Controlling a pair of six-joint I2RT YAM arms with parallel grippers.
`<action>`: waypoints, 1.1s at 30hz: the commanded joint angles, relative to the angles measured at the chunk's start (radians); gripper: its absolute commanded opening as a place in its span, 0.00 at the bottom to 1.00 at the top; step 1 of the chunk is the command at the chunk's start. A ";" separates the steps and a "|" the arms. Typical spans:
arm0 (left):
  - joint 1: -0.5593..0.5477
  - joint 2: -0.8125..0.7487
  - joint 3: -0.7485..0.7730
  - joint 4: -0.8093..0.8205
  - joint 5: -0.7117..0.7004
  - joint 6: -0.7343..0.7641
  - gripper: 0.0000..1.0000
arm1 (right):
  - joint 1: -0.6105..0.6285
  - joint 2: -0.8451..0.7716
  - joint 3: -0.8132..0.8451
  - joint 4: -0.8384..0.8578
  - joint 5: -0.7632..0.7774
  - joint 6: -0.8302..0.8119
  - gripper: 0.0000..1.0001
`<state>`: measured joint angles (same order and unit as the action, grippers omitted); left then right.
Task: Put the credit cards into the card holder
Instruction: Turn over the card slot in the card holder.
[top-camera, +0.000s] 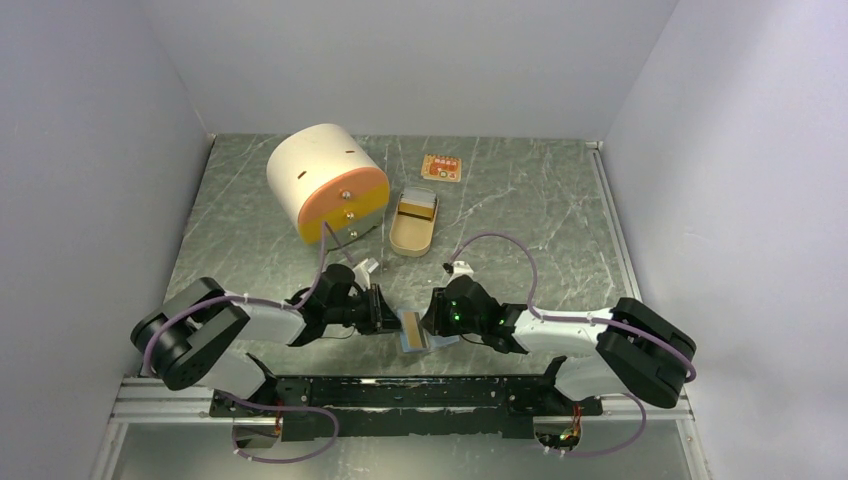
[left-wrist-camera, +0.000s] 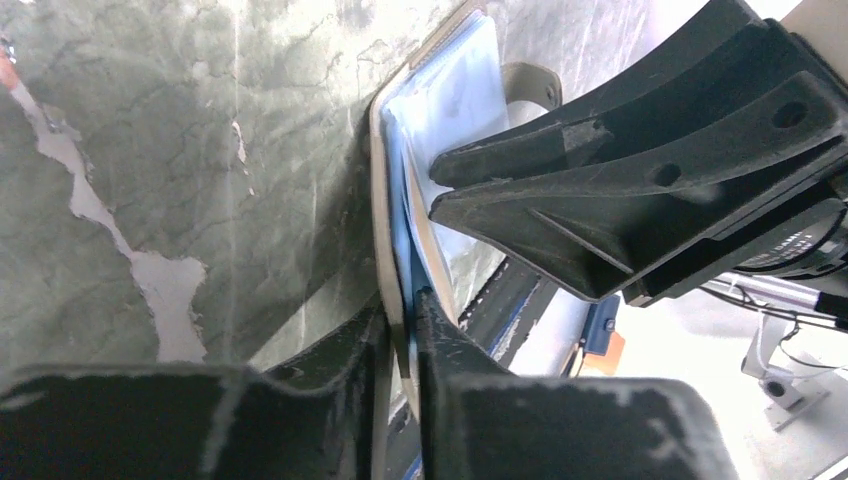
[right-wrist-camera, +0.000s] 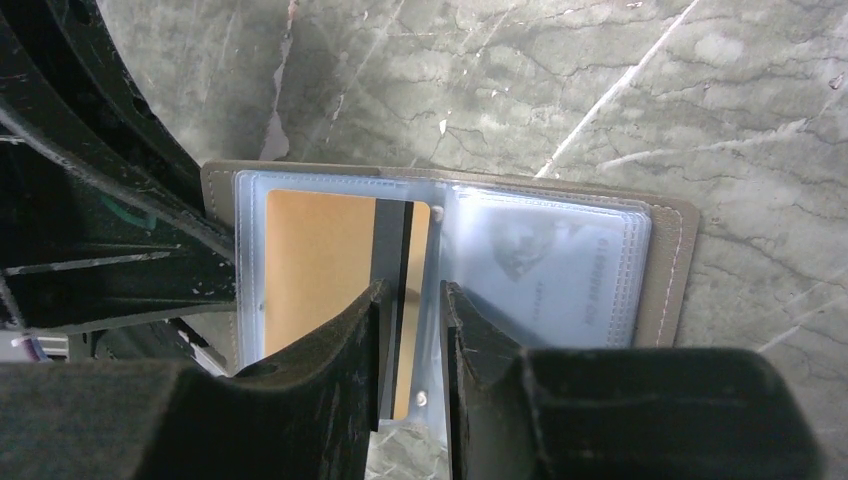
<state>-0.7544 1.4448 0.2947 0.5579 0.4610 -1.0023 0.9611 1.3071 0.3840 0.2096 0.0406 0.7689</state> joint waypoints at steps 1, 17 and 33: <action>0.003 0.013 0.030 0.043 0.029 0.010 0.13 | -0.001 0.023 -0.023 -0.058 -0.019 -0.003 0.29; 0.006 -0.201 0.266 -0.830 -0.124 0.195 0.09 | -0.001 -0.130 0.058 -0.202 -0.011 -0.019 0.34; 0.005 -0.114 0.366 -0.653 0.064 0.209 0.10 | 0.000 0.008 -0.021 -0.045 -0.028 0.006 0.28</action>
<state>-0.7540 1.3315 0.6884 -0.2890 0.3954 -0.7670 0.9623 1.2736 0.4011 0.1055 0.0303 0.7609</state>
